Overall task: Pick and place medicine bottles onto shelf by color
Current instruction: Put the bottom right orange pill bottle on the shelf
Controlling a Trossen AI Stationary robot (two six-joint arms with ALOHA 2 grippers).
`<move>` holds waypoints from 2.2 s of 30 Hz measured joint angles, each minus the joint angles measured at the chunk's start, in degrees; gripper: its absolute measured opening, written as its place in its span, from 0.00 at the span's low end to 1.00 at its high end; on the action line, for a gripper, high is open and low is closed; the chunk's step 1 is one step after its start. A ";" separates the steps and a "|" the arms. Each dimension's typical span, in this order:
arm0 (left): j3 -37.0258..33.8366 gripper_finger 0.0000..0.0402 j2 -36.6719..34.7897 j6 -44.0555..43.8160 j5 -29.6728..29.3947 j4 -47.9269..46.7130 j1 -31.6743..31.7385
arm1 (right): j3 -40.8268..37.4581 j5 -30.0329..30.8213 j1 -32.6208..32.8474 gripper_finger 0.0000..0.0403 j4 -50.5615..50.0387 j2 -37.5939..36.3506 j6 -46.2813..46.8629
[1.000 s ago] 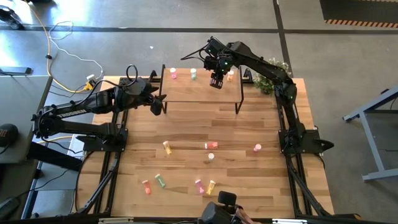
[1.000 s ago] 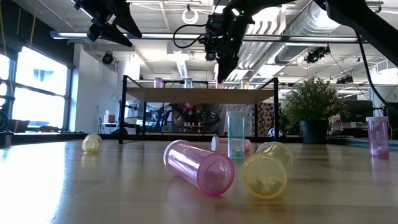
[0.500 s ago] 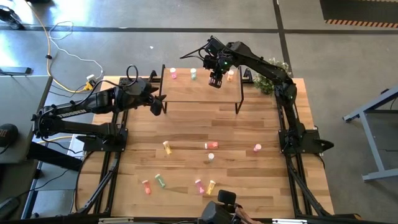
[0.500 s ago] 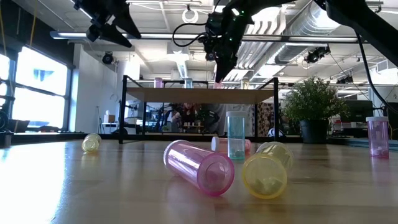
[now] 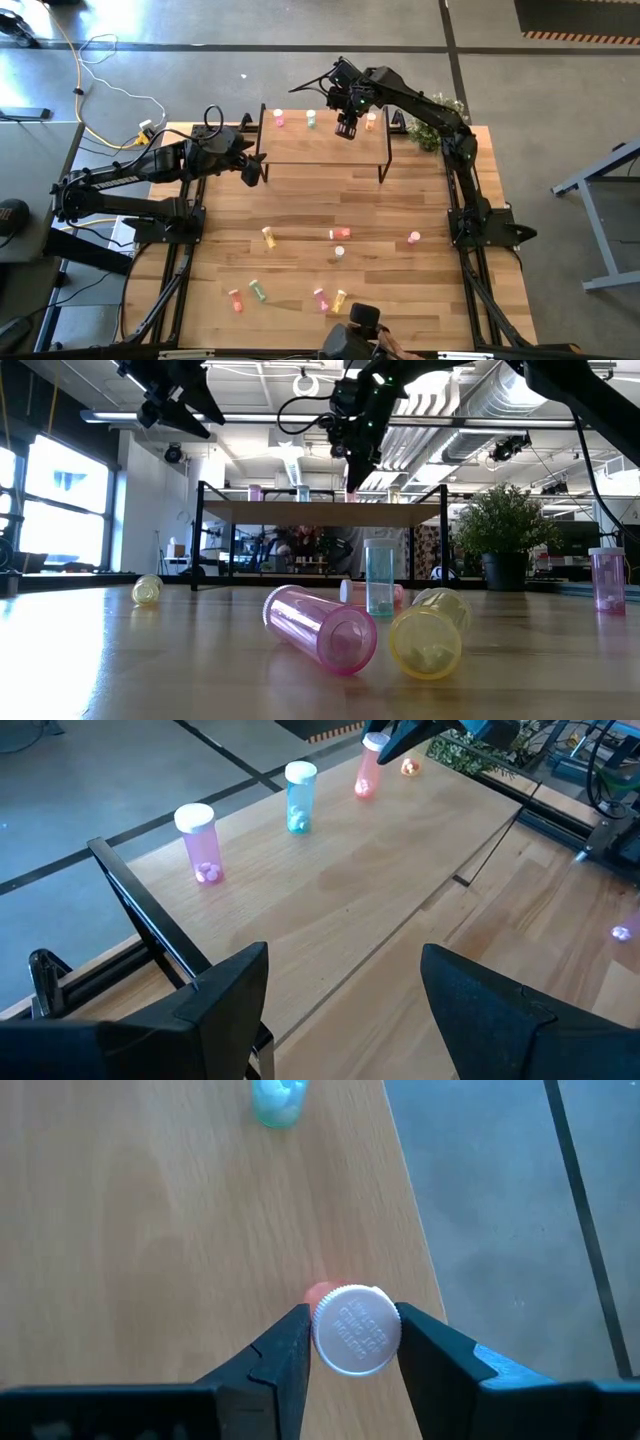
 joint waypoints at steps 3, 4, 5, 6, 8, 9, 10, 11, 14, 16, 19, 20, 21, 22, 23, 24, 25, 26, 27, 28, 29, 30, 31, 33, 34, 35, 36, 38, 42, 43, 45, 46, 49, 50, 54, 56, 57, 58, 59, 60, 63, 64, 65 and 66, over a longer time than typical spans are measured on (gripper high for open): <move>0.00 0.63 0.00 0.22 0.02 0.00 0.00 | -0.01 -0.08 0.00 0.34 -0.04 0.00 -0.26; -0.02 0.63 0.00 0.66 0.02 0.00 -0.02 | -0.01 -0.19 0.00 0.34 -0.18 0.00 -0.24; 0.00 0.63 0.00 1.03 0.02 0.00 -0.02 | -0.01 -0.26 0.00 0.34 -0.46 0.00 -0.26; -0.01 0.63 0.00 1.34 0.03 0.00 -0.01 | -0.01 -0.42 0.00 0.34 -0.81 0.00 -0.26; 0.00 0.63 0.00 1.49 0.02 0.00 0.00 | -0.01 -1.28 0.00 0.34 -1.06 0.00 -0.24; 0.00 0.63 0.00 1.50 0.02 0.00 -0.01 | -0.01 -1.86 0.00 0.34 -1.13 0.00 -0.24; -0.01 0.63 0.00 1.51 0.04 0.00 -0.02 | -0.01 -2.17 0.01 0.34 -1.21 0.00 -0.26; 0.00 0.63 0.00 1.51 0.02 0.00 0.00 | -0.01 -2.22 0.02 0.34 -1.27 0.00 -0.26; -0.02 0.63 0.00 1.51 0.03 0.00 -0.01 | -0.01 -1.86 0.02 0.34 -1.29 0.00 -0.48; 0.00 0.63 0.01 1.51 0.02 0.00 -0.02 | -0.01 -1.83 0.02 0.34 -1.31 0.00 -0.88; 0.00 0.63 0.01 1.51 0.04 0.00 -0.02 | -0.01 -1.78 0.02 0.34 -1.31 0.00 -0.89; 0.00 0.63 0.00 1.51 0.02 0.00 -0.02 | -0.01 -1.66 0.02 0.34 -1.31 0.00 -0.89; 0.00 0.63 0.00 1.51 0.03 0.00 0.00 | -0.01 -1.66 0.02 0.34 -1.31 0.00 -0.95; 0.00 0.63 0.00 1.51 0.04 0.00 0.00 | -0.01 -1.64 0.02 0.34 -1.31 0.00 -1.18; 0.00 0.63 0.00 1.51 0.04 0.00 -0.02 | -0.01 -1.65 0.02 0.34 -1.31 0.00 -1.32; 0.00 0.63 0.00 1.51 0.02 0.00 0.00 | -0.01 -1.64 0.02 0.34 -1.31 0.00 -1.33; -0.01 0.63 0.00 1.51 0.02 0.00 -0.01 | -0.01 -1.64 0.02 0.34 -1.31 0.00 -1.31; 0.00 0.63 0.00 1.51 0.02 0.00 0.00 | -0.01 -1.64 0.02 0.34 -1.31 0.00 -1.33; 0.00 0.63 0.01 1.51 0.04 0.00 0.00 | -0.01 -1.63 0.02 0.34 -1.31 0.00 -1.33; -0.02 0.63 0.00 1.51 0.02 0.00 0.00 | -0.01 -1.63 0.02 0.34 -1.31 0.00 -1.32; -0.02 0.63 0.00 1.51 0.02 0.00 0.00 | -0.01 -1.64 0.02 0.34 -1.31 0.00 -1.31; -0.01 0.63 0.01 1.51 0.02 0.00 -0.01 | -0.01 -1.66 0.02 0.34 -1.31 0.00 -1.29; -0.01 0.63 0.02 1.51 0.03 0.00 -0.01 | -0.01 -1.65 0.02 0.34 -1.31 0.00 -1.17; 0.00 0.63 0.00 1.51 0.02 0.00 0.00 | -0.01 -1.64 0.02 0.34 -1.31 0.00 -1.07; 0.00 0.63 0.00 1.51 0.02 0.02 -0.01 | -0.01 -1.66 0.02 0.34 -1.31 0.00 -1.07; 0.00 0.63 0.00 1.51 0.02 0.00 -0.01 | -0.01 -1.66 0.02 0.33 -1.31 0.00 -1.07; 0.00 0.63 0.01 1.51 0.02 0.01 -0.01 | -0.01 -1.65 0.02 0.33 -1.31 0.00 -1.07; 0.00 0.63 0.00 1.51 0.02 0.01 -0.01 | -0.01 -1.66 0.02 0.33 -1.31 0.00 -1.29; 0.00 0.63 0.00 1.51 0.02 0.02 -0.01 | -0.01 -1.66 0.02 0.35 -0.74 0.00 -1.29; -0.01 0.63 0.00 1.52 0.02 0.02 -0.01 | -0.01 -1.66 0.02 0.36 -0.76 0.00 -1.29; 0.00 0.63 0.02 1.52 0.02 0.02 -0.01 | -0.01 -1.64 0.02 0.39 -0.74 0.00 -1.30; 0.00 0.63 0.01 1.52 0.02 0.02 0.00 | -0.01 -1.66 0.02 0.41 -0.74 0.00 -1.29; 0.00 0.63 0.02 1.52 0.02 0.02 -0.01 | -0.01 -1.64 0.02 0.46 -0.60 0.00 -1.31; 0.00 0.63 0.00 1.52 0.02 0.02 -0.01 | -0.01 -1.49 0.02 0.47 -0.33 0.00 -1.31; 0.00 0.63 0.00 1.53 0.02 0.02 -0.02 | -0.01 1.14 0.02 0.48 -0.03 0.00 -1.30; 0.00 0.63 0.01 1.52 0.02 0.02 -0.02 | -0.01 1.34 0.02 0.48 -0.31 0.00 -0.95; -0.01 0.63 0.01 1.51 0.02 0.02 0.00 | -0.01 1.35 0.02 0.48 -0.56 0.00 -0.81; 0.00 0.63 0.00 1.53 0.02 0.02 -0.02 | -0.01 1.36 0.02 0.48 -0.73 0.00 -0.78; 0.00 0.63 0.02 1.53 0.02 0.02 0.00 | -0.01 1.34 0.02 0.48 -0.81 0.00 -0.75; 0.00 0.63 0.00 1.52 0.02 0.02 -0.01 | -0.01 1.32 0.02 0.48 -0.86 0.00 -0.67; 0.00 0.63 0.02 1.51 0.02 0.02 -0.01 | -0.01 1.29 0.02 0.48 -0.87 0.00 -0.65; 0.00 0.63 0.00 1.52 0.02 0.02 0.00 | -0.01 1.27 0.02 0.48 -0.87 0.00 -0.65; 0.00 0.63 0.00 1.51 0.02 0.02 -0.01 | -0.01 1.27 0.02 0.48 -0.87 0.00 -0.65; 0.00 0.63 0.01 1.52 0.02 0.02 -0.02 | 0.08 1.25 0.02 0.48 -0.98 -0.02 -0.65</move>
